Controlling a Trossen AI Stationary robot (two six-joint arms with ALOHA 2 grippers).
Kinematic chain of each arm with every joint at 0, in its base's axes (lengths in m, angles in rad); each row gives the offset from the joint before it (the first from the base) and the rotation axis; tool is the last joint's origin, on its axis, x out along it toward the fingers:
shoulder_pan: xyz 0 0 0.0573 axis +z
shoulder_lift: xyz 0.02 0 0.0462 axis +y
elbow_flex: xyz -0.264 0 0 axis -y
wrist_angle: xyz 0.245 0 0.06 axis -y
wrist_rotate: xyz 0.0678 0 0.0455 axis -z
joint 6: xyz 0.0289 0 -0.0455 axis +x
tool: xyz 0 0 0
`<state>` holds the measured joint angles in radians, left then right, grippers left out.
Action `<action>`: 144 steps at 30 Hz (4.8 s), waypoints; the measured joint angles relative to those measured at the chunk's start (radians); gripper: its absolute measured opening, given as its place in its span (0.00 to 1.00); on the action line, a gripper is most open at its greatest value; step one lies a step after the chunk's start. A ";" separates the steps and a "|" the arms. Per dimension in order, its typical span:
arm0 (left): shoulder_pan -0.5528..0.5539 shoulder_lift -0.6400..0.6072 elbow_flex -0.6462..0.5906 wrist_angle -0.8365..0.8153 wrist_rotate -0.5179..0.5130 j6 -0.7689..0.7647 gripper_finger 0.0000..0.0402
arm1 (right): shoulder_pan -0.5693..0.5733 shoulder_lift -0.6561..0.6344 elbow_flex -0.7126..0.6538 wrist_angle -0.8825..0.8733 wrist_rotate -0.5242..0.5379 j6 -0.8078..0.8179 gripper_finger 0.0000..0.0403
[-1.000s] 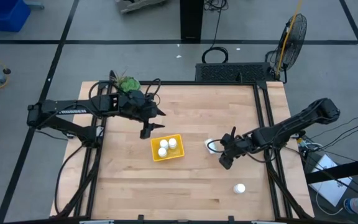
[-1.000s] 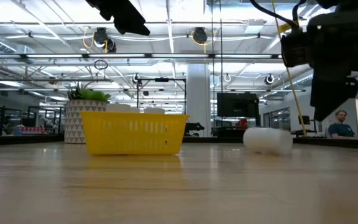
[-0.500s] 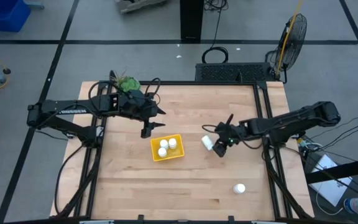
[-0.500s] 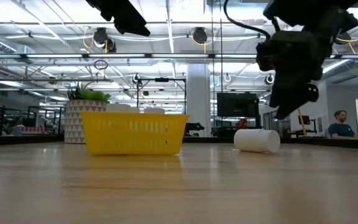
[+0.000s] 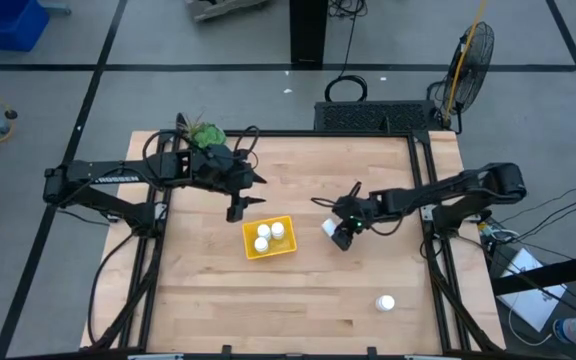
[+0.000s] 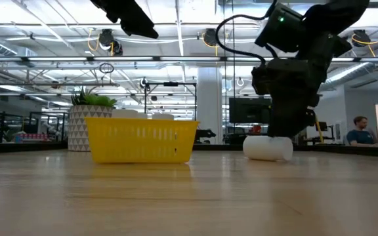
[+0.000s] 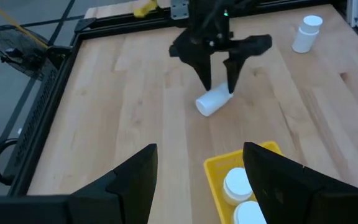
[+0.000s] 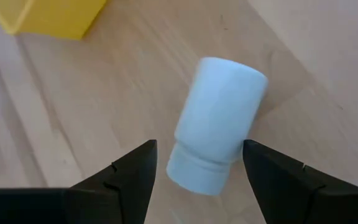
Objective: Pick and place pill bottles into a basket
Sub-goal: Put the white medicine bottle into the yellow bin
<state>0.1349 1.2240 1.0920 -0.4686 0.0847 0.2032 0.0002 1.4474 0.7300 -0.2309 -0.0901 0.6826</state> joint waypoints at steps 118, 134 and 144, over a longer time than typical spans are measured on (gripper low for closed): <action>-0.005 0.394 0.001 0.945 0.285 -0.090 0.60 | 0.145 0.133 1.091 -0.951 0.371 -0.460 0.39; 0.005 0.394 0.001 0.945 0.375 -0.003 0.43 | 0.146 0.133 1.090 -0.941 0.377 -0.458 0.39; 0.016 0.394 0.000 1.035 0.449 0.009 0.43 | 0.186 0.125 1.091 -0.905 0.499 -0.462 0.41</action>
<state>0.1508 1.6184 1.0916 0.5663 0.5334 0.2117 0.1867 1.5723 1.8206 -1.1357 0.4087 0.2202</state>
